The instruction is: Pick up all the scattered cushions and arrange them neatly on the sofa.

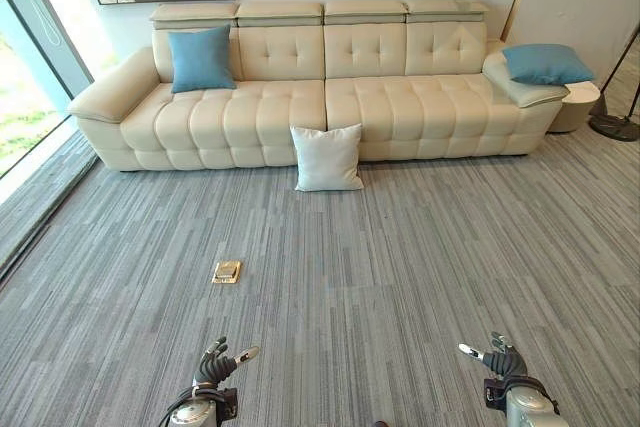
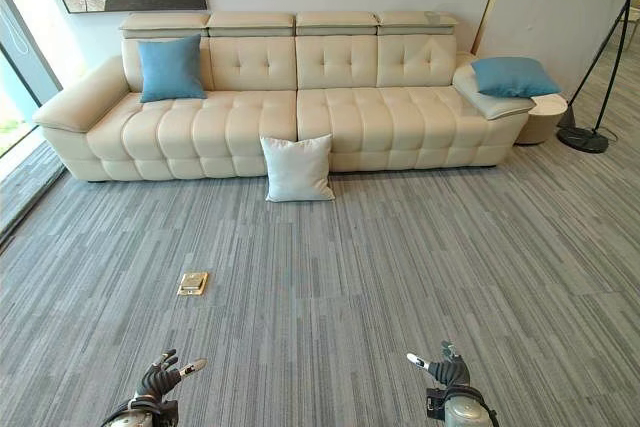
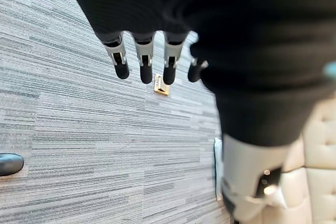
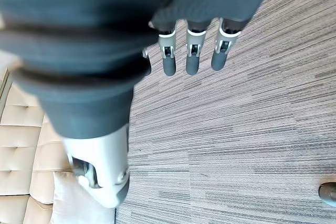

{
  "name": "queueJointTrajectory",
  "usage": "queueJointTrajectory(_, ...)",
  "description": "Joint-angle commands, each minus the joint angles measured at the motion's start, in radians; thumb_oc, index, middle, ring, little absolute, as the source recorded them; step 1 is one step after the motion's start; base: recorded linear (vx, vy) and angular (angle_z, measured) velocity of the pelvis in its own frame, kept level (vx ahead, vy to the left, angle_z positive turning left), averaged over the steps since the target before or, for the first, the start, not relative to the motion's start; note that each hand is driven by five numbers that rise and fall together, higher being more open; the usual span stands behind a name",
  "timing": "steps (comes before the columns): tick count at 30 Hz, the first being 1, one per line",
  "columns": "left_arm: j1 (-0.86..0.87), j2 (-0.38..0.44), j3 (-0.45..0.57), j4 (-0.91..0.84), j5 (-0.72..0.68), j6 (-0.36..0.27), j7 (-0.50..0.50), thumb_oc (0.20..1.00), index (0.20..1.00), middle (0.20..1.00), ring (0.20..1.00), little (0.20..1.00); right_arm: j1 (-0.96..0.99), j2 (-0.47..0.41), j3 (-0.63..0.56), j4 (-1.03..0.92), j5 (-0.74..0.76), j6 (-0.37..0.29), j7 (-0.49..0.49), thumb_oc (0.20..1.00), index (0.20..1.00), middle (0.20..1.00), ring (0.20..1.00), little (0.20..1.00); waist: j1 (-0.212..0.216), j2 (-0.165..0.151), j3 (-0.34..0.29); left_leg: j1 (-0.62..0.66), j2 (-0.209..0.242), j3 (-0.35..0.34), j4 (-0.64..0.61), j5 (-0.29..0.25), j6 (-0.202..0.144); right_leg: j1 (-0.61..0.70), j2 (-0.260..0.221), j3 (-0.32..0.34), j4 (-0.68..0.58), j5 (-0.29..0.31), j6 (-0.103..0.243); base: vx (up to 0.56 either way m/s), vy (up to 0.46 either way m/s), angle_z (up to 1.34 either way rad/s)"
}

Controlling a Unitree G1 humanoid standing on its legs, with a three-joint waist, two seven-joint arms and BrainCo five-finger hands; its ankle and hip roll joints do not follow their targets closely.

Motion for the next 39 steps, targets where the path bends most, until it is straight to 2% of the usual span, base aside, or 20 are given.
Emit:
queueJointTrajectory(1,-0.044,0.004,0.013,0.016,0.009,-0.029,0.014,1.0,1.0,1.0,1.0,1.0,-0.05,-0.026,-0.005,-0.006,-0.013,-0.028,-0.008,1.0,1.0,1.0,1.0,1.0,-0.009,0.0,0.034,0.047,0.004,0.019,0.001,-0.111,-0.036,0.065,-0.011,-0.033,0.002,-0.199,0.067,0.0,0.0,0.0)
queueJointTrajectory(7,-0.053,-0.013,0.024,0.035,-0.033,-0.029,0.036,1.0,1.0,1.0,1.0,1.0,-0.058,-0.02,0.003,-0.005,-0.003,-0.028,-0.008,1.0,1.0,1.0,1.0,1.0,-0.005,-0.005,0.035,0.045,0.004,0.013,0.001,-0.11,-0.035,0.066,-0.012,-0.039,0.002,-0.199,0.066,0.0,0.0,0.03)
queueJointTrajectory(24,-0.046,-0.003,0.014,0.025,-0.009,-0.018,0.036,1.0,1.0,1.0,1.0,1.0,-0.039,-0.023,-0.006,-0.007,-0.014,-0.019,-0.02,1.0,1.0,1.0,1.0,1.0,-0.004,-0.017,0.049,0.027,0.006,0.002,0.001,-0.106,-0.039,0.055,-0.015,-0.052,0.002,-0.196,0.067,0.0,-0.001,0.03)
queueJointTrajectory(39,-0.061,0.018,0.01,0.044,0.03,-0.005,0.057,1.0,1.0,1.0,1.0,1.0,-0.055,-0.019,0.002,0.003,-0.009,-0.012,-0.023,1.0,1.0,1.0,1.0,1.0,0.014,-0.034,0.063,0.01,-0.004,-0.002,0.001,-0.125,-0.012,0.04,-0.018,-0.052,0.002,-0.202,0.077,0.06,0.042,0.02)
